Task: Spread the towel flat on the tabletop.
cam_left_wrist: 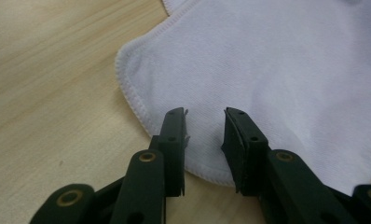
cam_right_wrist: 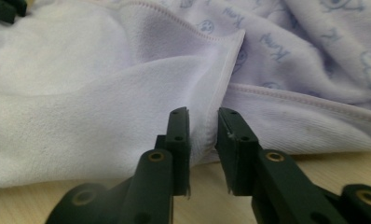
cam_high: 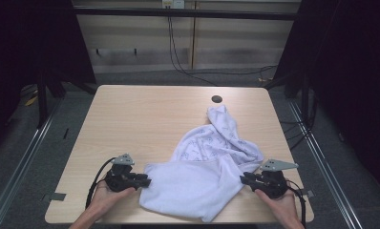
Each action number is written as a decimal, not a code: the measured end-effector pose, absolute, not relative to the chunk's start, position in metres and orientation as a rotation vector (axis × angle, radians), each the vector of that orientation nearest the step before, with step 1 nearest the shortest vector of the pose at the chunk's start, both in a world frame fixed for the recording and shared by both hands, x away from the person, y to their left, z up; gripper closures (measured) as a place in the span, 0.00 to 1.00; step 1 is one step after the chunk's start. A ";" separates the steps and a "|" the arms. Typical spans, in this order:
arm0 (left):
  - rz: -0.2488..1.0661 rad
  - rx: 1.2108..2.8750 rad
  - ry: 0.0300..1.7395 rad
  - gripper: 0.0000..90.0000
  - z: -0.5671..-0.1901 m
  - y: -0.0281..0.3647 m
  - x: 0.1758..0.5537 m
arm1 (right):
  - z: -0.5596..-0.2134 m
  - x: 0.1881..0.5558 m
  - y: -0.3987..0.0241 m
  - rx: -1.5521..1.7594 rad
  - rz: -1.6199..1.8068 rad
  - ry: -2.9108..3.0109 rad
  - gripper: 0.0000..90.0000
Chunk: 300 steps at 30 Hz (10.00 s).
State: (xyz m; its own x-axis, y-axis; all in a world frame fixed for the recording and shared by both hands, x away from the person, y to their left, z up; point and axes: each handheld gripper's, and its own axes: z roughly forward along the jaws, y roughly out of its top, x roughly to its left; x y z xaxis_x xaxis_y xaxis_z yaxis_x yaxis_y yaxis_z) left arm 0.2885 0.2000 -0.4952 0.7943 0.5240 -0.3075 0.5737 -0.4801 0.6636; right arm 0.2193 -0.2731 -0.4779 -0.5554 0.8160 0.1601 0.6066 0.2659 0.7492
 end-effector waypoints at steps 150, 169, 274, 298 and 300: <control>-0.131 2.112 0.750 0.86 -0.491 0.179 0.345 | -0.470 0.288 -0.280 1.271 1.164 2.277 0.59; -0.075 2.187 0.765 0.88 -0.501 0.192 0.321 | -0.482 0.284 -0.283 1.355 1.127 2.267 0.97; -0.153 2.192 0.678 0.95 -0.502 0.139 0.317 | -0.509 0.366 -0.130 1.069 1.305 2.529 0.73; -0.208 2.196 0.634 0.98 -0.489 0.160 0.285 | -0.445 0.314 -0.278 1.226 1.182 2.186 0.99; -0.222 2.212 0.610 0.98 -0.488 0.162 0.275 | -0.452 0.305 -0.292 1.269 1.152 2.184 0.99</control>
